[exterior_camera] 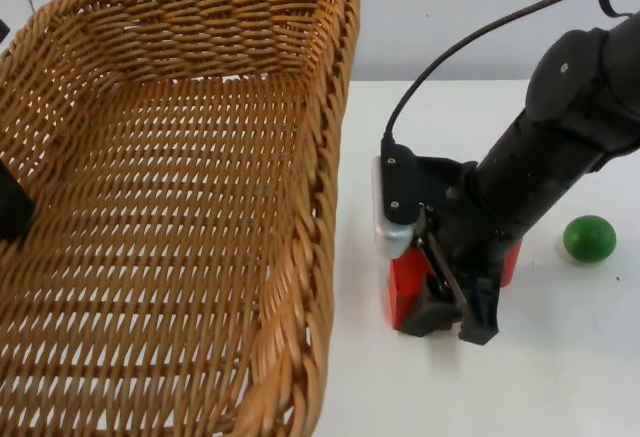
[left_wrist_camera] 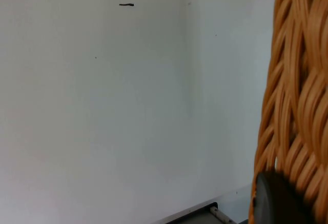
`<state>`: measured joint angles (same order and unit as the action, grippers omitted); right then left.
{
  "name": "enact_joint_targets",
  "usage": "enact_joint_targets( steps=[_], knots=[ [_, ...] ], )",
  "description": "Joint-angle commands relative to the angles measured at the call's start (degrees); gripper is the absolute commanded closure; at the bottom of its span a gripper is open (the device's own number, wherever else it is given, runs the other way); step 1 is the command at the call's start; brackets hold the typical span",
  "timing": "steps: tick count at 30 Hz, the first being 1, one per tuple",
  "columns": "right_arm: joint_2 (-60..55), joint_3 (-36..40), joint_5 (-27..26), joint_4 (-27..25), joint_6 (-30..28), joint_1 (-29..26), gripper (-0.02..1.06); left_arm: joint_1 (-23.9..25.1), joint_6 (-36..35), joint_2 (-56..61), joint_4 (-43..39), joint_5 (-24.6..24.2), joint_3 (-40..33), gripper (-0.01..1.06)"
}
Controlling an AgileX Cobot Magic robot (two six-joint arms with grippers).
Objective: Pick up the basket with the left hand and place the object to the left of the red cylinder into the basket with the right hand.
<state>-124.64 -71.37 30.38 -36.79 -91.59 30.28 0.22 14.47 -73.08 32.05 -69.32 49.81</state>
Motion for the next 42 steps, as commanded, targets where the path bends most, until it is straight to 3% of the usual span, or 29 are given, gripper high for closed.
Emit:
enact_joint_targets(
  steps=[1,7,11,17,24,31,42],
  knots=[
    [1.79,-0.21,2.08,0.28,0.06,0.4,1.05,-0.22,0.19,0.54,2.02,-0.29,-0.04,1.05],
    [7.84,-0.21,3.77,0.56,5.18,0.4,1.05,-0.22,0.09,0.54,2.02,-0.17,-0.04,1.05],
    [11.52,0.23,6.52,0.67,5.45,0.25,1.05,-0.22,0.09,0.54,2.02,-0.17,-0.04,1.05],
    [17.13,4.17,6.4,1.48,7.08,0.13,1.05,-0.22,0.09,0.54,2.02,-0.17,-0.04,1.05],
    [23.11,6.41,11.53,8.54,15.48,0.13,1.05,-0.22,0.09,0.54,2.02,-0.17,-0.04,1.05],
    [30.96,6.41,18.15,9.69,20.47,0.13,1.05,-0.22,0.2,0.54,2.02,-0.17,-0.04,1.05],
    [42.61,6.41,22.09,9.58,25.02,0.13,1.05,-0.22,0.2,0.54,2.02,-0.41,-0.04,1.05]
  ],
)
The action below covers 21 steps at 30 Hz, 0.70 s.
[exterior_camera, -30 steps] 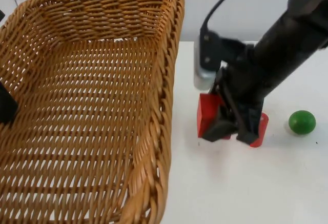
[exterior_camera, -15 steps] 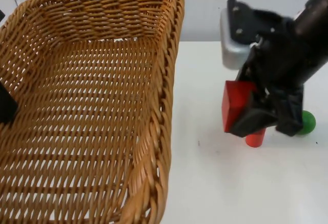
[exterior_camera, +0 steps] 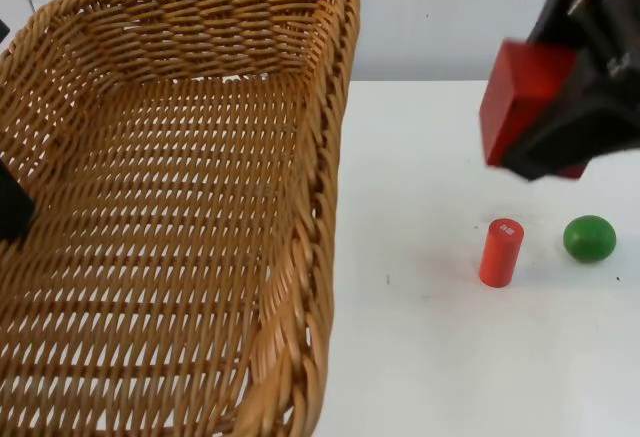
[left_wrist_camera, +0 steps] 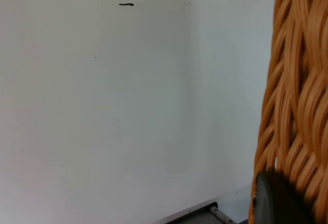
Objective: Pick up the basket with the left hand and place the object to the left of the red cylinder into the basket with the right hand.
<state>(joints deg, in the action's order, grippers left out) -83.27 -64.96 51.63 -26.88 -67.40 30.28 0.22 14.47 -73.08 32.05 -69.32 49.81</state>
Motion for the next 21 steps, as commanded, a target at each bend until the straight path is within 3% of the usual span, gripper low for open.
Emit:
enact_joint_targets(
  steps=[1,9,21],
  knots=[
    [2.78,0.0,1.41,-0.32,1.37,0.13,1.05,-0.22,0.2,0.54,2.02,-0.41,-0.04,1.05],
    [10.33,0.0,4.93,-0.32,4.45,0.13,1.05,-0.22,0.2,0.54,2.02,-0.27,-0.04,1.05],
    [12.19,0.0,3.97,-1.91,7.84,0.24,1.05,-0.22,0.2,0.54,2.02,0.95,-0.04,1.05]
  ],
)
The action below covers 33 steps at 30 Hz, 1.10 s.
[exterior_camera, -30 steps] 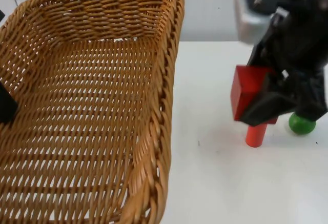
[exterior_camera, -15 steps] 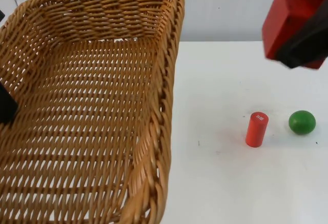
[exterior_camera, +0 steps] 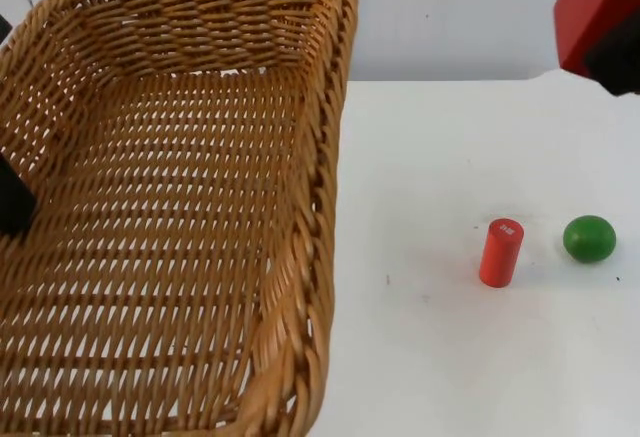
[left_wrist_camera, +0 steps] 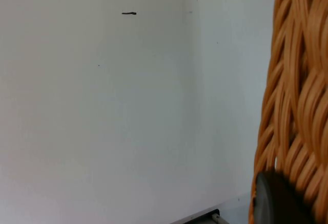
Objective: Pick up the basket with the left hand and place the object to the left of the red cylinder into the basket with the right hand.
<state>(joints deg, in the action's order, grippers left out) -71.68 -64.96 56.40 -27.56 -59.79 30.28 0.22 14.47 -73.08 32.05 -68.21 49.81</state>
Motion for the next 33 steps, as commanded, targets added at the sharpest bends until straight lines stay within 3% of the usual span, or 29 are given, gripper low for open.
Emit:
enact_joint_targets(
  steps=[1,14,22,26,33],
  knots=[
    [0.6,0.0,-1.43,-1.23,0.22,0.24,1.05,-0.22,0.2,0.54,2.02,-0.16,-0.04,1.05],
    [0.6,-0.11,-9.49,-4.69,2.17,0.24,1.05,-0.22,0.2,0.54,2.02,0.12,-0.04,1.05],
    [0.35,-1.45,-11.45,-6.13,2.17,0.46,1.05,-0.22,0.2,0.54,2.02,0.38,-0.04,1.05],
    [-0.73,-4.43,-11.18,-6.01,2.98,2.65,1.05,-0.22,0.2,0.54,2.02,0.61,-0.04,1.05],
    [-9.16,-12.75,-9.7,-5.06,5.99,12.29,1.05,-0.22,0.2,0.54,2.02,0.61,-0.04,1.05]
  ],
)
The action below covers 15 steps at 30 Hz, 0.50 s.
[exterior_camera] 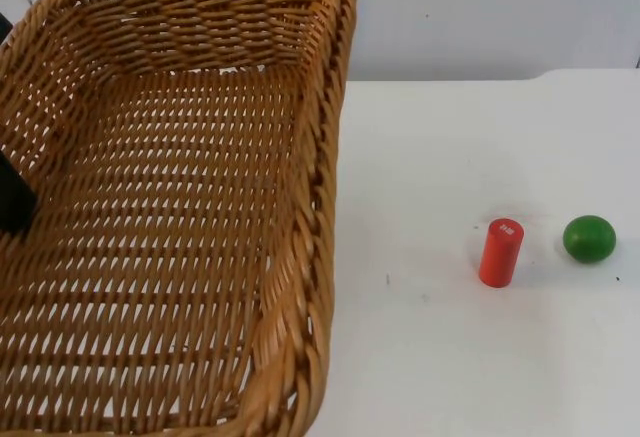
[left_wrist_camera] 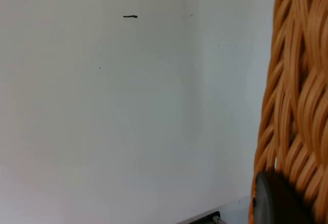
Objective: Pick up the basket with the left hand and place the object to the left of the red cylinder into the basket with the right hand.
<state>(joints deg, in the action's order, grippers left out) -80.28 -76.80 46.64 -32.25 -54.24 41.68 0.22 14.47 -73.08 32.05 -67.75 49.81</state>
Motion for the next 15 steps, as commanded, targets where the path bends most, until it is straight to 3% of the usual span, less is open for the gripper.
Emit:
enact_joint_targets(
  steps=[1,7,15],
  knots=[
    [-2.33,-2.29,0.07,0.38,1.4,2.34,1.05,-0.22,0.2,0.54,2.02,0.15,-0.04,1.05],
    [-11.86,-9.46,0.33,5.77,6.53,7.78,1.05,-0.22,0.2,0.54,2.02,0.15,-0.04,1.05],
    [-18.86,-12.11,-2.25,4.92,8.31,8.36,1.05,-0.22,0.2,0.54,2.02,-0.08,-0.04,1.05]
  ],
)
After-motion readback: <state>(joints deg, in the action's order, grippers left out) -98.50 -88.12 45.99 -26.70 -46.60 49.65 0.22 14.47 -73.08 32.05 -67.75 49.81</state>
